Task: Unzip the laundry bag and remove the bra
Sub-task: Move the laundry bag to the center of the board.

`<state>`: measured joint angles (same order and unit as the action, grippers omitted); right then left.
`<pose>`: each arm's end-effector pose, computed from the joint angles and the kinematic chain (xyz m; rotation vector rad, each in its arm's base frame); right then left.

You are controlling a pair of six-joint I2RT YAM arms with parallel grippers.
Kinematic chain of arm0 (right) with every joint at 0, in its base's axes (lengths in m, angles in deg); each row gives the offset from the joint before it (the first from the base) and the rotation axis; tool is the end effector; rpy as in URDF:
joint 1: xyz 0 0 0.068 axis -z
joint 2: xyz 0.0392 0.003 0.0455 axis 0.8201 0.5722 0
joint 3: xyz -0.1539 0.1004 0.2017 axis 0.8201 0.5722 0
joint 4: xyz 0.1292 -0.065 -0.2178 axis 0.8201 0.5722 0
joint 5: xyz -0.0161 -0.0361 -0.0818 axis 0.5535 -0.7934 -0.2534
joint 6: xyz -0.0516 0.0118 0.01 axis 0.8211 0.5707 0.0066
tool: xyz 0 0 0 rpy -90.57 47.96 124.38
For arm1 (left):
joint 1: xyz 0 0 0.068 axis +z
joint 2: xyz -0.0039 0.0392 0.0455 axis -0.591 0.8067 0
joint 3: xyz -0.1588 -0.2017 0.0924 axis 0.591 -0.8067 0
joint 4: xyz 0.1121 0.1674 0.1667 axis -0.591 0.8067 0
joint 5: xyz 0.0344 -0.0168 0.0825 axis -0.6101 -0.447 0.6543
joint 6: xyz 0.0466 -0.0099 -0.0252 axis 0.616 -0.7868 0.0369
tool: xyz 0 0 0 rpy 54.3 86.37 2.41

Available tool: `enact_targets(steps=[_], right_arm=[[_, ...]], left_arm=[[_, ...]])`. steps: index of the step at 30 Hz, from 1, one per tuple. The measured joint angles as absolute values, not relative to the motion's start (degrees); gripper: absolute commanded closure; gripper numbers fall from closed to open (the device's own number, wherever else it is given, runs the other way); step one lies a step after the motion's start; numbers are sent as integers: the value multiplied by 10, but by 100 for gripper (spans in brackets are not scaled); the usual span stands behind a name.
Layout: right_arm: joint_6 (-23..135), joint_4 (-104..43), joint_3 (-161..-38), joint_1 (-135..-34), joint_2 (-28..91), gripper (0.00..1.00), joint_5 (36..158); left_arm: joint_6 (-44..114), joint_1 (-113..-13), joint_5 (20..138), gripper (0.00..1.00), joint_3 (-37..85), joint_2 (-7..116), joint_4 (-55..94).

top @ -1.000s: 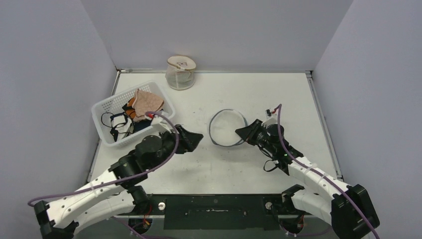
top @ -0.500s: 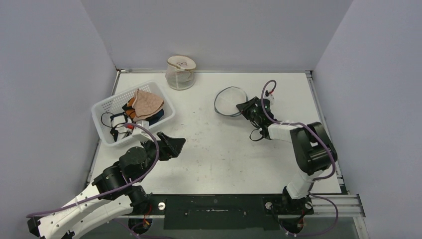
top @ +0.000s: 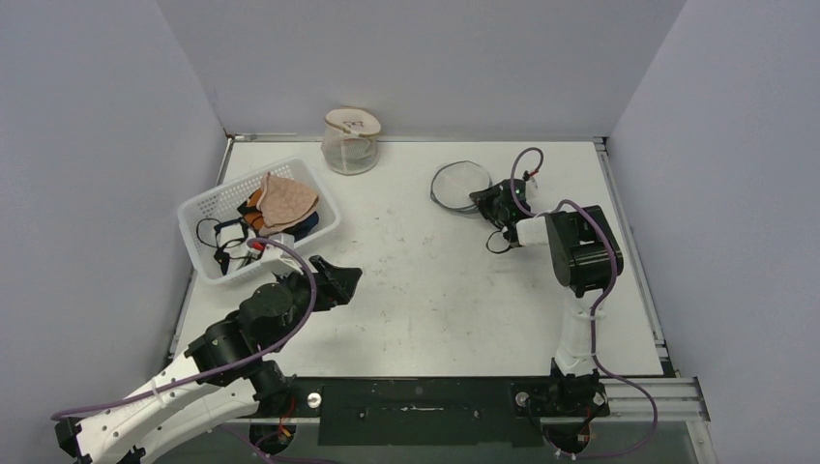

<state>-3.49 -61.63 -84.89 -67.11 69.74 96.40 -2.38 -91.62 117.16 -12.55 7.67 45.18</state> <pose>0.4163 0.0929 0.1151 0.9293 1.9917 0.9348 0.0846 -0.0914 0.2997 -0.2602 1.8717 -0.7891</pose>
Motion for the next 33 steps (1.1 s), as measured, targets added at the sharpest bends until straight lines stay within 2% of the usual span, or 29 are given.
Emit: enact_targets(steps=[3, 9, 13, 24, 28, 33], right_arm=[[-35, -615, -870, -667, 710, 87, 967], [-30, -612, -889, -659, 731, 59, 985], [-27, -624, -890, -657, 731, 49, 996], [-22, -634, -878, -656, 717, 35, 1001], [-9, -623, -851, -653, 688, 28, 993], [11, -596, -799, -638, 635, 25, 980]], left_arm=[[-22, -916, 1175, 24, -129, 84, 451], [-22, -916, 1175, 22, -138, 94, 449], [-23, -916, 1175, 20, -142, 95, 449], [-32, -916, 1174, 17, -148, 84, 451], [-36, -916, 1174, 17, -150, 79, 454], [-42, -916, 1174, 17, -154, 76, 453]])
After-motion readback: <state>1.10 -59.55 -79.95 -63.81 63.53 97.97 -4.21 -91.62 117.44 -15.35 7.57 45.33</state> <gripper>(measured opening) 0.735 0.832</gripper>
